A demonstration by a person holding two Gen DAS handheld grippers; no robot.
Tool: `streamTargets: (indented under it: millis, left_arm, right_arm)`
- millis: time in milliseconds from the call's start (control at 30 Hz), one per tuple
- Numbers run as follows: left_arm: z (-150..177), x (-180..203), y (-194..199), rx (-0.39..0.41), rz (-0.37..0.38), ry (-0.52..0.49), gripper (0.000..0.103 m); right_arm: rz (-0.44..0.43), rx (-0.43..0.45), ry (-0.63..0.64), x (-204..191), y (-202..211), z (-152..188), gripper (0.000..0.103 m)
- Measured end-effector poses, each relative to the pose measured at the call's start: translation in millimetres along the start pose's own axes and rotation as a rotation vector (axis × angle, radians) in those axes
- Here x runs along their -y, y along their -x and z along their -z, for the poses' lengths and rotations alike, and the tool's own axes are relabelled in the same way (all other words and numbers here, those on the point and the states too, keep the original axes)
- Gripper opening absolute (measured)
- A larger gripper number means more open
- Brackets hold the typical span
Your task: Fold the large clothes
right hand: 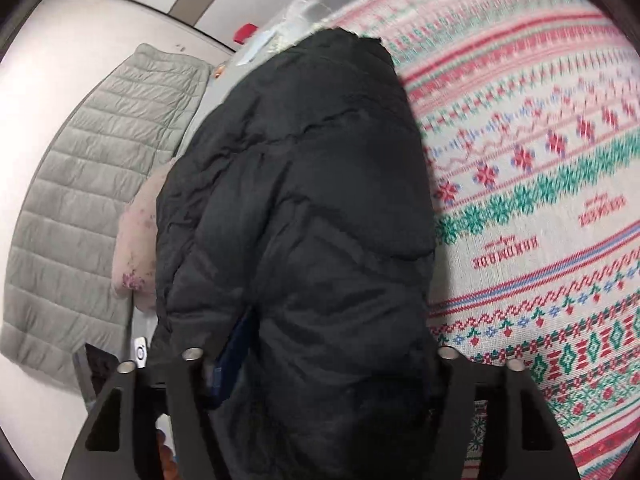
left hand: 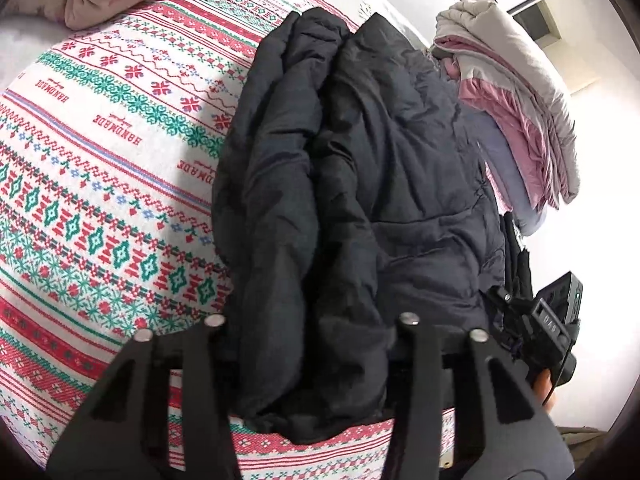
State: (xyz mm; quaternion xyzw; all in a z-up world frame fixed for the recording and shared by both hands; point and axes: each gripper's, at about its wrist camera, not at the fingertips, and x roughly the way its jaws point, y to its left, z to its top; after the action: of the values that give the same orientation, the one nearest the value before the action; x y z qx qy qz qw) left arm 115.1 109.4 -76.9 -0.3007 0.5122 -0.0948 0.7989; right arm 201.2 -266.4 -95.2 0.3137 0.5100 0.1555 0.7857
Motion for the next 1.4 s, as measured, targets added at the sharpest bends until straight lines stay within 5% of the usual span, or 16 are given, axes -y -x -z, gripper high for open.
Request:
streamTargets:
  millis: [433, 833, 1400]
  left_arm:
    - [0, 10, 18, 0.105, -0.028, -0.056, 0.026]
    - [-5, 35, 47, 0.250, -0.004, -0.136, 0.022]
    - [-2, 91, 38, 0.310, 0.085, -0.208, 0.020]
  right_arm:
    - [0.131, 0.105, 0.197, -58, 3, 8, 0.031]
    - [0.269, 0.288, 0.410, -102, 34, 21, 0.025]
    - [0.395, 0.473, 0.454, -97, 77, 26, 0.024]
